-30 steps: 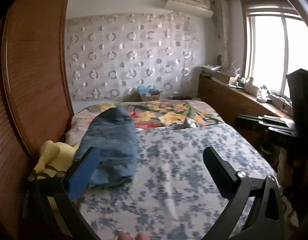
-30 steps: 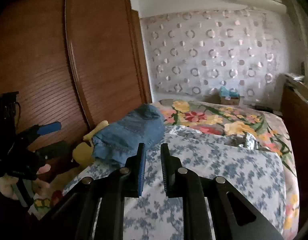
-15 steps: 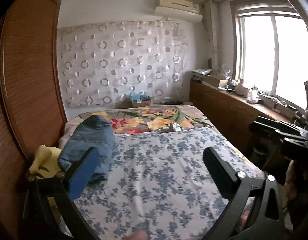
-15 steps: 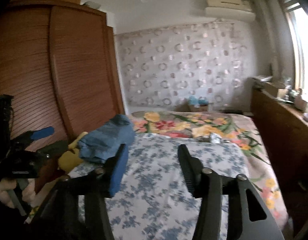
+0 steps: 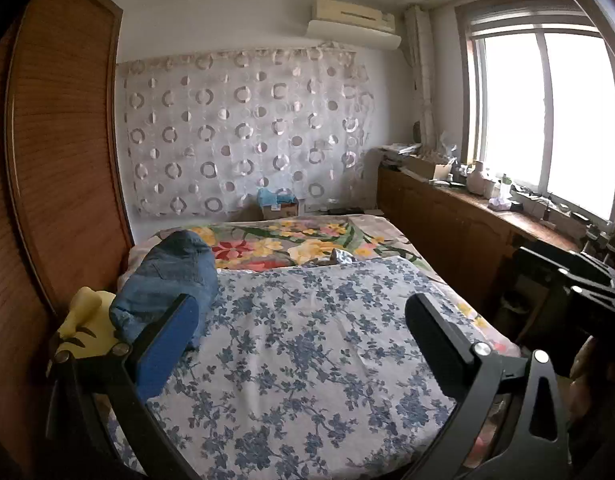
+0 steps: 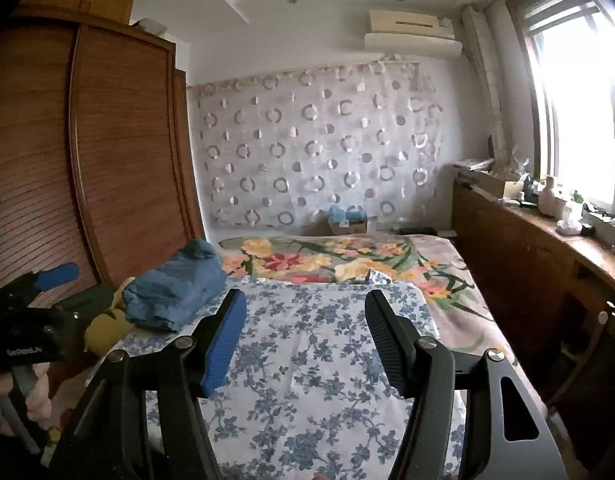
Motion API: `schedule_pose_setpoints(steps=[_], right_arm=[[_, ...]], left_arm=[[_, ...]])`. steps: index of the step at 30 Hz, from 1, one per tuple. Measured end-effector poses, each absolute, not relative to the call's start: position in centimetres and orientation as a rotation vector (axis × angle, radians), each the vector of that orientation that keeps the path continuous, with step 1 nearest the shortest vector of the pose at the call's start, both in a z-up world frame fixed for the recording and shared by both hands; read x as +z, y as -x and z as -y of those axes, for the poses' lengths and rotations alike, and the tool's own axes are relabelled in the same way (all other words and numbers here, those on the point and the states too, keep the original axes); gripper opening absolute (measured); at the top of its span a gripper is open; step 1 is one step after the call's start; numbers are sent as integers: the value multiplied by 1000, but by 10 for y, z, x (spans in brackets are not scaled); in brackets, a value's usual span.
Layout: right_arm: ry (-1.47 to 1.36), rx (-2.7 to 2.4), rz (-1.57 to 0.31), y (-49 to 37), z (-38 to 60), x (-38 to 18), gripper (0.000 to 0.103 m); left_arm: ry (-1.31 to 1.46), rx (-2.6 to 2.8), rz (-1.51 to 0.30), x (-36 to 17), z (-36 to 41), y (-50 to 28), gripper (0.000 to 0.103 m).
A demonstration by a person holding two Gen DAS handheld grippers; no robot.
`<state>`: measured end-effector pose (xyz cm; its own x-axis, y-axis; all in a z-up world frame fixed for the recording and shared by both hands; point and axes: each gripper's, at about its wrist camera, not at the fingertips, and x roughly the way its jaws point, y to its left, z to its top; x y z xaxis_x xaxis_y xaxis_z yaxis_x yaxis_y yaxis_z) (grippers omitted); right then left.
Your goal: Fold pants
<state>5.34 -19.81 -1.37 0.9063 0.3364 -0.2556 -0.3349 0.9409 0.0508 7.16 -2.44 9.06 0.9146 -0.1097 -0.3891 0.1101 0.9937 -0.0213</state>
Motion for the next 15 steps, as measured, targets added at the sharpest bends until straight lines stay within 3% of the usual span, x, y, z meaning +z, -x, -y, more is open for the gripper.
schedule_pose_setpoints(steps=[15], right_arm=[[-4, 355, -269, -49, 203, -17, 64]], left_arm=[[-2, -78, -395, 91, 24, -63, 103]])
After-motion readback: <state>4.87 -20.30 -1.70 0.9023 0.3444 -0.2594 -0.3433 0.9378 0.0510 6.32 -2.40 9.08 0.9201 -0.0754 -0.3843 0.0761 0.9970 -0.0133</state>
